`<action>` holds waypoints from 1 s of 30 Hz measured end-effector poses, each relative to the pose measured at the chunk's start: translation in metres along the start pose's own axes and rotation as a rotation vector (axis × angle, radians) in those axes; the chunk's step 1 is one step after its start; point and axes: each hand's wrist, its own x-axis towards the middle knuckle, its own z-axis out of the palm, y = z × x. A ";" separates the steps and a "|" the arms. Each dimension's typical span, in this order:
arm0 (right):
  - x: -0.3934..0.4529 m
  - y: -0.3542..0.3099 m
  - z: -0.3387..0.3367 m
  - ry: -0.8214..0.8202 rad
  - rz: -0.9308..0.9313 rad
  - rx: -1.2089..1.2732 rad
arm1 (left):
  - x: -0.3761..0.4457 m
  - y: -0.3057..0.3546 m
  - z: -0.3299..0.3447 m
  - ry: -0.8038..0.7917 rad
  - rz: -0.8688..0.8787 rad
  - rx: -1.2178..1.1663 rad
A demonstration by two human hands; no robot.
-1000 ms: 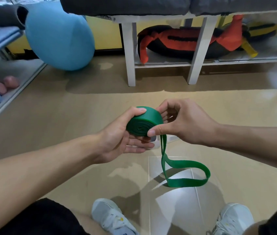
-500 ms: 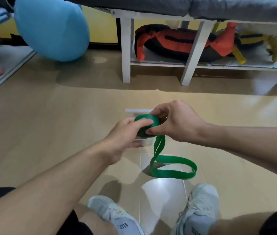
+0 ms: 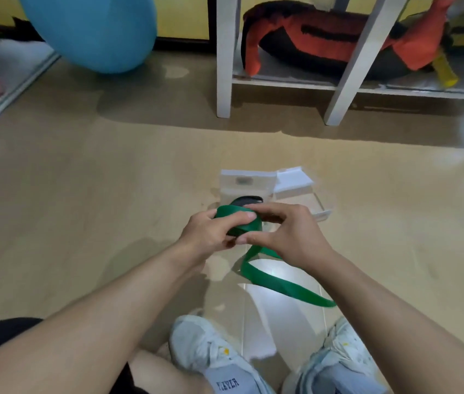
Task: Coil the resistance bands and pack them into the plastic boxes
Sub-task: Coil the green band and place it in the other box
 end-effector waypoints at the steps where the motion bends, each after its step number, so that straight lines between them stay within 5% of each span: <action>1: 0.003 0.003 0.004 0.001 -0.011 0.006 | 0.003 -0.002 -0.002 0.003 -0.007 -0.009; 11: 0.004 0.021 0.028 0.023 -0.081 -0.111 | 0.014 -0.021 -0.006 -0.091 -0.108 0.093; 19: -0.001 0.026 0.040 0.038 -0.046 -0.057 | 0.015 -0.025 -0.005 0.122 -0.024 0.059; 30: -0.002 0.024 0.031 0.064 0.013 0.071 | 0.006 -0.018 -0.005 -0.037 -0.097 -0.028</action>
